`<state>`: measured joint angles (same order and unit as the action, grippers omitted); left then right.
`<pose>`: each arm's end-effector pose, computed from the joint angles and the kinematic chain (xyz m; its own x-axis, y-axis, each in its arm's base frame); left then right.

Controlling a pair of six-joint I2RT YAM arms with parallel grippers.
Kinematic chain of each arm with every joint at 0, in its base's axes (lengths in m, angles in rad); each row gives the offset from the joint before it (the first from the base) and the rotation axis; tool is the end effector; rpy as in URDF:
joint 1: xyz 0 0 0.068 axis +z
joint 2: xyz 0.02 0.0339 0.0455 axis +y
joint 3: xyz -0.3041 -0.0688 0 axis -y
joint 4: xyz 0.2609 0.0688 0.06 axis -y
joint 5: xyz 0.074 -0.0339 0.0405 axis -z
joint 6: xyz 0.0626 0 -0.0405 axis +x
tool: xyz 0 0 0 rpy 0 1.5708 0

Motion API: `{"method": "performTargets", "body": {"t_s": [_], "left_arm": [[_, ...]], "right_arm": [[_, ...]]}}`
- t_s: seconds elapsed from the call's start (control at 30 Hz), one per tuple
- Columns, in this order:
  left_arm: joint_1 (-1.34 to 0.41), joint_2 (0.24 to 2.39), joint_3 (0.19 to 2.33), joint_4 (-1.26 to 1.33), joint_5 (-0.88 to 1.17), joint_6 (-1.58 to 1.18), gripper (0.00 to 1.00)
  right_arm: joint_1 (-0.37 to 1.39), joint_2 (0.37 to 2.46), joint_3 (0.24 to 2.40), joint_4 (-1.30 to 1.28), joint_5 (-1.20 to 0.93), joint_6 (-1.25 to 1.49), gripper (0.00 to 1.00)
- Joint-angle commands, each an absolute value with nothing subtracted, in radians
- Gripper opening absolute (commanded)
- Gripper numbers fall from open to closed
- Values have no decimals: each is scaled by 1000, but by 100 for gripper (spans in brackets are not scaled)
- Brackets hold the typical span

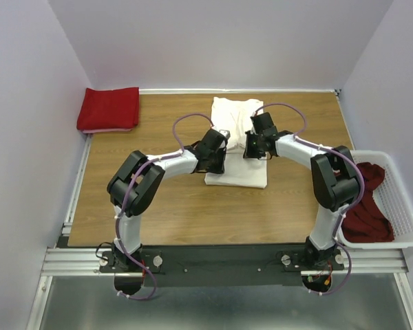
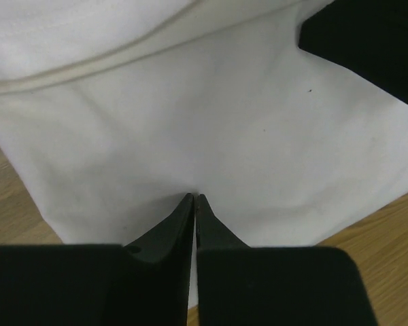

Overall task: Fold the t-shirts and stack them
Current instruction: Fold the tshirt

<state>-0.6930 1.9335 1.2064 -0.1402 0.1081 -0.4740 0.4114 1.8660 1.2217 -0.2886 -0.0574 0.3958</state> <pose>0.3425 -0.2932 0.1653 -0.8364 0.1047 -0.5380 0.3451 0.8632 -0.3685 0.3967 0.1770 0.1861 -0.8454 0.0511 -0.5317 -0.1134 0.9556 0.2721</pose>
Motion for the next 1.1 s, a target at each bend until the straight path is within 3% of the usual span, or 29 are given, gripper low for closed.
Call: {"method": "performTargets", "body": {"t_s": [0.0,0.2,0.33,0.5,0.7,0.87,1.07], "left_arm": [[-700,1943,1218,-219,144,-463,11],[-700,1951,1203,-241,167,-443,11],[-701,1931,1190,-249,158,-448,11],[-699,1898,1169,-233,143,-463,11],[-698,1847,1141,-173,138,-491,11],[-690,1675,1025,-39,109,-544,13],[-621,1580,821,185,328,-661,12]], "right_arm": [[407,1926,1256,-227,-29,384,15],[377,2069,1397,-216,127,293,15],[345,2152,1604,-216,192,250,16],[341,2116,1694,-213,114,218,18],[342,1939,1442,-163,-141,248,19],[321,1708,1110,-34,-314,392,22],[278,1531,734,306,-592,645,22]]}}
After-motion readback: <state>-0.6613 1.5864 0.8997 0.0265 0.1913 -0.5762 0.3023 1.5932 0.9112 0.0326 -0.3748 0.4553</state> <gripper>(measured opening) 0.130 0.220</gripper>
